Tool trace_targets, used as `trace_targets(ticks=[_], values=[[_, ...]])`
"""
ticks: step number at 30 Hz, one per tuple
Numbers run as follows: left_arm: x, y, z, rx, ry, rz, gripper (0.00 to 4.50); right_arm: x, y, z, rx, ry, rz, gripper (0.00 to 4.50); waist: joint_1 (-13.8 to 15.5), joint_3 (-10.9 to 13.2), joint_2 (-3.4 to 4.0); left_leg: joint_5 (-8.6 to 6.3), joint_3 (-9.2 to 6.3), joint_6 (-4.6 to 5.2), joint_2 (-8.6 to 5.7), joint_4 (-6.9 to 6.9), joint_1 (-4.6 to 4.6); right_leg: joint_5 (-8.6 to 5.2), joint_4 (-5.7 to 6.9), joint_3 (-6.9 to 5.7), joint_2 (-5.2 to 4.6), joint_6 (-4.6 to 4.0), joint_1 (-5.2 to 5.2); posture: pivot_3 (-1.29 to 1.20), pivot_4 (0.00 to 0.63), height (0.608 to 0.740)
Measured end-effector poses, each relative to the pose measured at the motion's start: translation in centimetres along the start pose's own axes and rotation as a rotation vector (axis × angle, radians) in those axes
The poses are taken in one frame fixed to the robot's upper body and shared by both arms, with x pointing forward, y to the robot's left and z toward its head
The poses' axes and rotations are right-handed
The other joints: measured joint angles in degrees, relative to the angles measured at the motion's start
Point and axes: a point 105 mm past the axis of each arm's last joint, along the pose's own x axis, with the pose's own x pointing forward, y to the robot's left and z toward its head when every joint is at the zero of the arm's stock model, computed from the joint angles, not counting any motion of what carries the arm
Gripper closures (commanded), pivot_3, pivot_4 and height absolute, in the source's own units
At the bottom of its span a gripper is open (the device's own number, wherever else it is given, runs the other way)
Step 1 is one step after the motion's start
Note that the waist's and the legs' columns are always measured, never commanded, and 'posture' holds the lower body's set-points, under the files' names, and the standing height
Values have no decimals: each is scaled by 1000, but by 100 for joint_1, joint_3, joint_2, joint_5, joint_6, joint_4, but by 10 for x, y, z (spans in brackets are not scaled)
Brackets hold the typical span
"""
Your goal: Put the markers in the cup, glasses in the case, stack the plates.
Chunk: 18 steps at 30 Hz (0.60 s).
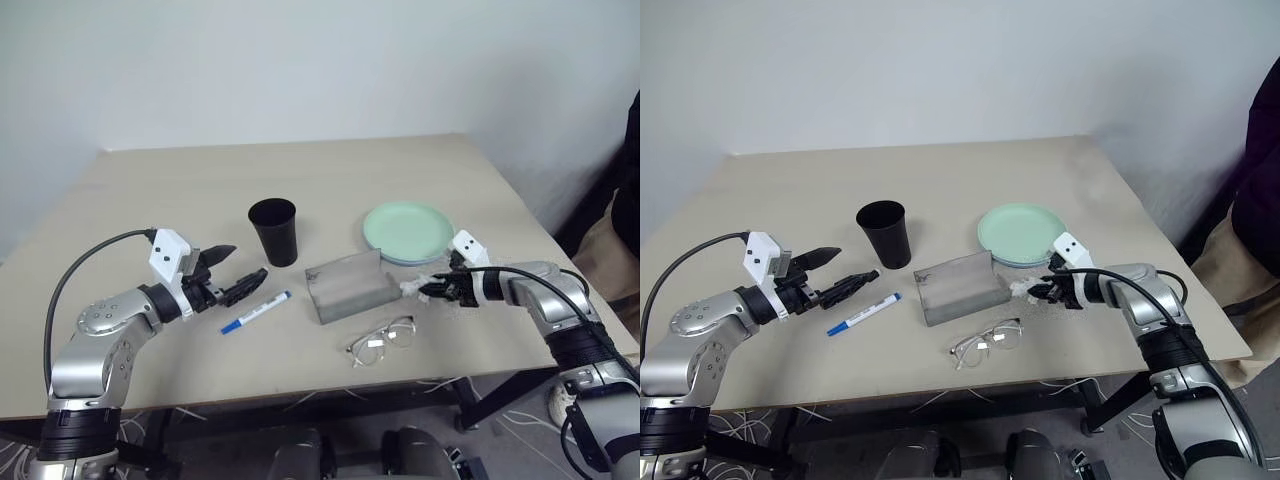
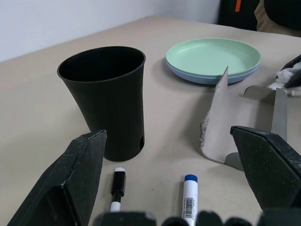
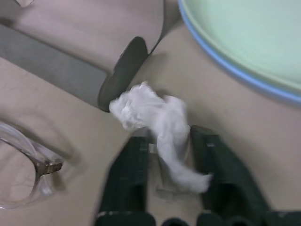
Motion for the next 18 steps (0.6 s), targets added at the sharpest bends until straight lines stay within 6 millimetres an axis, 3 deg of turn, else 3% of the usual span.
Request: trace_targets(ticks=[1,7,13,16,18], values=[[0,0,0,0,0,0,0,0,-1,-1,2,1,-2,4414,2,0,0,0,0,0,1,0,0,0,0,-4,0,0,0,0,0,704],[0,0,0,1,-1,-1,0,-7,-10,11,-19,-36,-17,4466,0,2,2,0,2,0,3,0,-1,0,0,-11,-2,0,-1,0,0,704],[1,2,3,6,-9,-4,0,-37,-38,89,-85,-243,-107,4466,-7,2,1,0,16,-3,22,1,3,3,0,-30,-3,-4,-6,0,0,704],[3,4,7,10,-16,-5,0,-39,-55,124,-66,-329,-202,4466,-12,2,1,1,23,-5,29,-2,2,10,2,-34,0,-17,-6,0,0,704],[5,4,9,17,-18,-10,0,-33,-61,133,-66,-342,-245,4466,-14,0,-1,3,26,-14,30,-6,2,14,2,-35,1,-23,-6,0,0,704]])
